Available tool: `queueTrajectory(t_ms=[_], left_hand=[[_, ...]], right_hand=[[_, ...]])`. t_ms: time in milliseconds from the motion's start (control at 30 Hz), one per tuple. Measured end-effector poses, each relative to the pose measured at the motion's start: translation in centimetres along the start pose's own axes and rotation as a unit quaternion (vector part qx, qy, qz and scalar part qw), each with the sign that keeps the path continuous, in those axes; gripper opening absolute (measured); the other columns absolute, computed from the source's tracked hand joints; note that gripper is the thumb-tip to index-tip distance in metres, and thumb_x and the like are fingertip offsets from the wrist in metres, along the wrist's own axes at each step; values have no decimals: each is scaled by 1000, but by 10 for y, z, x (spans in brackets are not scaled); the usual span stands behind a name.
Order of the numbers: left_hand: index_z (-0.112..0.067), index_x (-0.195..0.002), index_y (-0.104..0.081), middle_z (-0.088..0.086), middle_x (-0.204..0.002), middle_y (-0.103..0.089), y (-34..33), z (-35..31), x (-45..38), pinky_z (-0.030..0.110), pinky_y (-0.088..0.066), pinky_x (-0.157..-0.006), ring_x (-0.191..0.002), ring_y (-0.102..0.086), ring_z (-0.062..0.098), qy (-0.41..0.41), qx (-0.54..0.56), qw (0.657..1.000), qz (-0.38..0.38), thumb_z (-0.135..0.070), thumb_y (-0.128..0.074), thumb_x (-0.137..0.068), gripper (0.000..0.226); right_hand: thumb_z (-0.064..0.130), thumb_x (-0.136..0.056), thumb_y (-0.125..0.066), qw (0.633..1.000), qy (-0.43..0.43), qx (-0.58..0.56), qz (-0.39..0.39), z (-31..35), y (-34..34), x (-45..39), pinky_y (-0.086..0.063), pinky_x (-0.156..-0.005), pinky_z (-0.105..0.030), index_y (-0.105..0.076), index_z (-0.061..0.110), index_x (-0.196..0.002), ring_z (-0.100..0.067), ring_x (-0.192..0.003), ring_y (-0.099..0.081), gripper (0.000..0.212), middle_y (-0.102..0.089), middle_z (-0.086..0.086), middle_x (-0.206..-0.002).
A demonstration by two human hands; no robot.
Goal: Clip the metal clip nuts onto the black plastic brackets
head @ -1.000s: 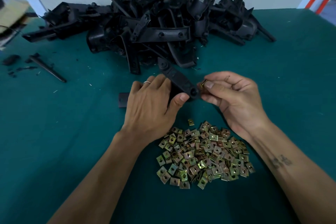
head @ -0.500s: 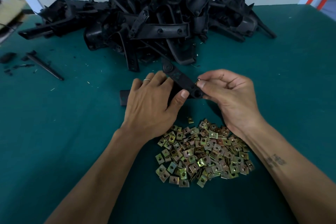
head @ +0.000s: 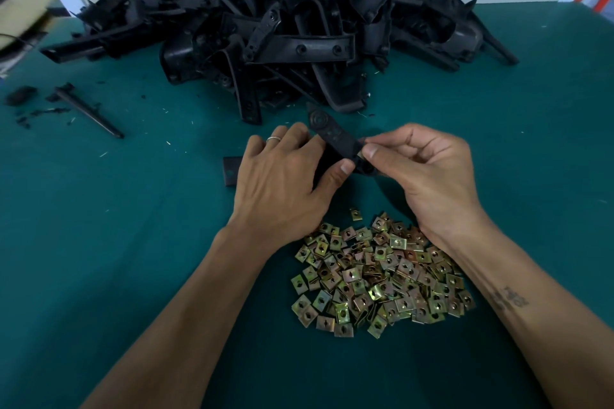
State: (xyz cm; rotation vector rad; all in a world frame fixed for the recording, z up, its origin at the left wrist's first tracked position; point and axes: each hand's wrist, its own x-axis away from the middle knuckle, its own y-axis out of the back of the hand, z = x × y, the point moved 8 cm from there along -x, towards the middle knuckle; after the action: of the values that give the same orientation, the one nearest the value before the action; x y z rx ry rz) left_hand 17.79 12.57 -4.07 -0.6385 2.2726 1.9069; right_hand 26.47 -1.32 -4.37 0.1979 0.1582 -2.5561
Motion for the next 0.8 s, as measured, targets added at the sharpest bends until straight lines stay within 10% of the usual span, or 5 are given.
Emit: queueTrajectory(t_ms=[167, 467, 800], left_hand=[[-36, -128, -56, -6, -108, -56, 0, 2, -1, 41, -36, -87, -103, -51, 20, 8, -11, 1000, 4, -66, -15, -99, 59], [-33, -117, -63, -8, -112, -61, 3, 9, -1, 42, -37, -89, -104, -53, 19, 40, 15, 999, -3, -70, -18, -95, 62], [-29, -108, -71, -9, -106, -65, 6, 8, -2, 40, -39, -84, -98, -56, 19, 9, 58, 998, -35, -63, -31, -97, 53]], right_hand=[[22, -90, -68, 997, -42, 9, 58, -3, -7, -1, -48, -103, -53, -76, 26, -76, -38, -114, -67, 17, -76, -7, -114], [16, -91, -62, 992, -38, -14, 119, -2, -10, -1, -52, -93, -23, -77, 23, -90, -16, -111, -70, 17, -76, 0, -117], [18, -81, -86, 944, 131, 297, 51, 13, -6, 3, -56, -75, -23, -67, 13, -97, -11, -90, -67, 25, -70, 6, -95]])
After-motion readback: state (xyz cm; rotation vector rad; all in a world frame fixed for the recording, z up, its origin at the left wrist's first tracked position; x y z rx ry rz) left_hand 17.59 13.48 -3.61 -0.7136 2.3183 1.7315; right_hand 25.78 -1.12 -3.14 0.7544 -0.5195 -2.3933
